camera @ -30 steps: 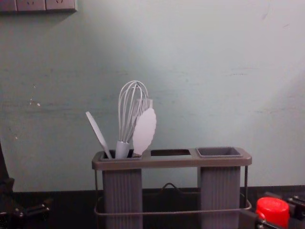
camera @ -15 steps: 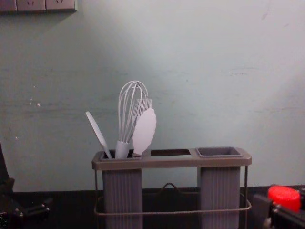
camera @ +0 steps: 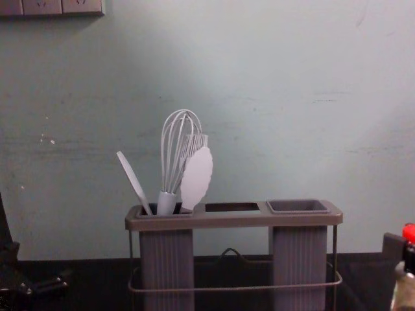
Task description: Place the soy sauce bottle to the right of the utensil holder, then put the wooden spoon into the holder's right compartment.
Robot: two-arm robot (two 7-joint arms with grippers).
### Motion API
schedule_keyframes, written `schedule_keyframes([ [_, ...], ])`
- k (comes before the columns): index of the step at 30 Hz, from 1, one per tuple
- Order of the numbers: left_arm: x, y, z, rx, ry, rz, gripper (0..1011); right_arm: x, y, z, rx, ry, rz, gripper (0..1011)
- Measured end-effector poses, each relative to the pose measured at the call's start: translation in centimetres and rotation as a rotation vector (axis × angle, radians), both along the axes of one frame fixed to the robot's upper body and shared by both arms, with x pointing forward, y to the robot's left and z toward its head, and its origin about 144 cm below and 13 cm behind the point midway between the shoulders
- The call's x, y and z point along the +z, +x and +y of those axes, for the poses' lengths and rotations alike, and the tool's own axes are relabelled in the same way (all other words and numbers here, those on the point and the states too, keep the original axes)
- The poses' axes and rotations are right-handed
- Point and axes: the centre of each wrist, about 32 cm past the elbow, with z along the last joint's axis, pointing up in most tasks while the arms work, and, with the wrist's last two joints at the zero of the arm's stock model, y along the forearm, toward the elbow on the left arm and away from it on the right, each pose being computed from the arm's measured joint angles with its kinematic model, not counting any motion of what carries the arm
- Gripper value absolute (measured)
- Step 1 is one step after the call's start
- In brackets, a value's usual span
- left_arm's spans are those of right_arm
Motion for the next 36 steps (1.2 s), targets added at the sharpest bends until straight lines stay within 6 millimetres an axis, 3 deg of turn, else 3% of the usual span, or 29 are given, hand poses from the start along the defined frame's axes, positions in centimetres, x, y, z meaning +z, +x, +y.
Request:
schedule_keyframes([
  [14,0.0,0.0,0.0,0.000,0.000,0.000,1011,-0.2,4.0,-1.2,-0.063,0.037,-0.003,392],
  [25,0.0,0.0,0.0,0.000,0.000,0.000,1011,-0.1,7.4,-1.0,-0.082,0.027,0.009,392],
  [36,0.0,0.0,0.0,0.000,0.000,0.000,1011,-0.2,9.3,-0.5,-0.088,0.022,0.024,392],
])
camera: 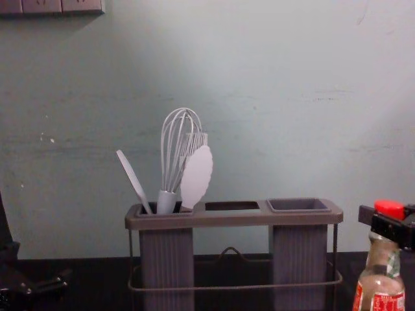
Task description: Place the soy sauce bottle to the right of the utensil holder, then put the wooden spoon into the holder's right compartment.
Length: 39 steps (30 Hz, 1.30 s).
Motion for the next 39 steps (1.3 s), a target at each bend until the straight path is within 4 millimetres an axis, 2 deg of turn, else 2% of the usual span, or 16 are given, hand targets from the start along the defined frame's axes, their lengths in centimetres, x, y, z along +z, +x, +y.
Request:
schedule_keyframes([
  [12,0.0,0.0,0.0,0.000,0.000,0.000,1011,-0.3,1.7,0.3,-0.007,0.016,-0.007,392],
  [21,0.0,0.0,0.0,0.000,0.000,0.000,1011,-0.5,2.2,0.4,-0.007,0.023,-0.004,399],
  [28,0.0,0.0,0.0,0.000,0.000,0.000,1011,-0.5,2.3,0.5,-0.009,0.039,0.005,586],
  [31,0.0,0.0,0.0,0.000,0.000,0.000,1011,-0.3,2.2,0.5,-0.007,0.044,-0.003,706],
  [39,0.0,0.0,0.0,0.000,0.000,0.000,1011,1.0,1.1,0.2,-0.003,0.038,-0.036,924],
])
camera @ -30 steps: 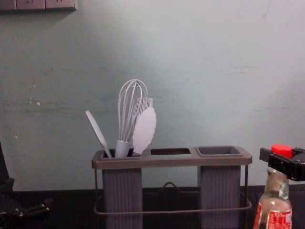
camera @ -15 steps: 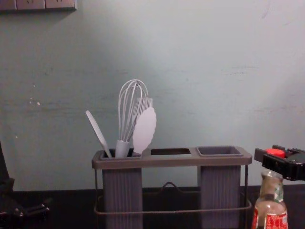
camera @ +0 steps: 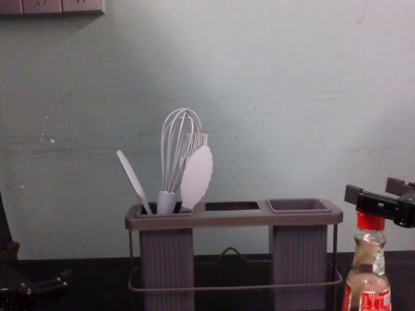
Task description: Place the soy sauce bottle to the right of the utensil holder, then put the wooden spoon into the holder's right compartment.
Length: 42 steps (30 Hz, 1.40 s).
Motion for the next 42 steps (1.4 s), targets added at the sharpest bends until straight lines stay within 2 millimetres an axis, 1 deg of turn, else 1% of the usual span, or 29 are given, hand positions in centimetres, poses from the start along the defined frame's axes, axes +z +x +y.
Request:
schedule_keyframes([
  [1,0.0,0.0,0.0,0.000,0.000,0.000,1011,0.2,-0.3,0.0,-0.001,-0.003,-0.002,967],
  [2,0.0,0.0,0.0,0.000,0.000,0.000,1011,0.2,-0.3,0.0,-0.001,-0.003,-0.002,967],
  [3,0.0,0.0,0.0,0.000,0.000,0.000,1011,0.5,-0.9,0.0,-0.002,-0.008,-0.005,997],
  [4,0.0,0.0,0.0,0.000,0.000,0.000,1011,0.5,-0.9,0.0,-0.002,-0.008,-0.005,1002],
  [10,0.0,0.0,0.0,0.000,0.000,0.000,1011,1.5,-3.4,0.8,0.006,-0.028,-0.011,1000],
  [13,0.0,0.0,0.0,0.000,0.000,0.000,1011,1.7,-4.3,1.2,0.014,-0.035,-0.008,1000],
  [16,0.0,0.0,0.0,0.000,0.000,0.000,1011,1.6,-5.7,2.3,0.027,-0.044,0.012,1002],
  [17,0.0,0.0,0.0,0.000,0.000,0.000,1011,1.6,-5.7,2.3,0.027,-0.044,0.012,1000],
  [23,0.0,0.0,0.0,0.000,0.000,0.000,1011,0.8,-7.6,4.2,0.064,-0.060,0.045,1002],
  [26,0.0,0.0,0.0,0.000,0.000,0.000,1011,-0.1,-8.7,5.5,0.095,-0.064,0.069,1002],
  [27,0.0,0.0,0.0,0.000,0.000,0.000,1011,-0.1,-8.7,5.5,0.095,-0.064,0.069,1002],
  [29,0.0,0.0,0.0,0.000,0.000,0.000,1011,-0.7,-9.4,6.5,0.115,-0.068,0.087,1000],
  [36,0.0,0.0,0.0,0.000,0.000,0.000,1011,-2.3,-10.3,8.7,0.159,-0.092,0.120,1000],
  [42,0.0,0.0,0.0,0.000,0.000,0.000,1011,-3.3,-10.7,9.7,0.155,-0.111,0.128,1000],
])
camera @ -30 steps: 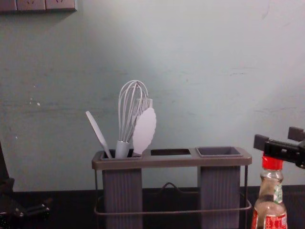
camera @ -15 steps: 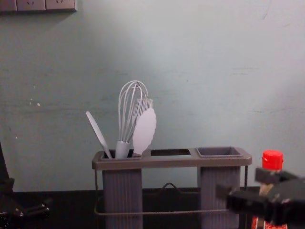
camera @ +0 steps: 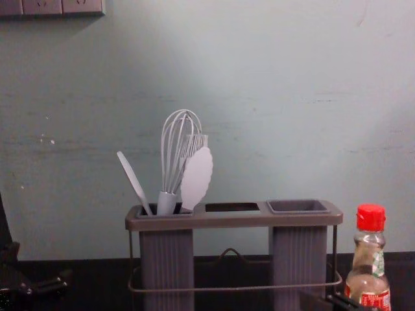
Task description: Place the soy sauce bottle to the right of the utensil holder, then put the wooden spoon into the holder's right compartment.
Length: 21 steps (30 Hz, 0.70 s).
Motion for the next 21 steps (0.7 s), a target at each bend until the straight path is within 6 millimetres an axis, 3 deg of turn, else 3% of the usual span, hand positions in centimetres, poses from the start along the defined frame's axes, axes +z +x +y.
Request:
schedule_keyframes([
  [21,0.00,0.00,0.00,0.000,0.000,0.000,1011,-0.36,-0.10,0.28,-0.010,-0.008,-0.006,1000],
])
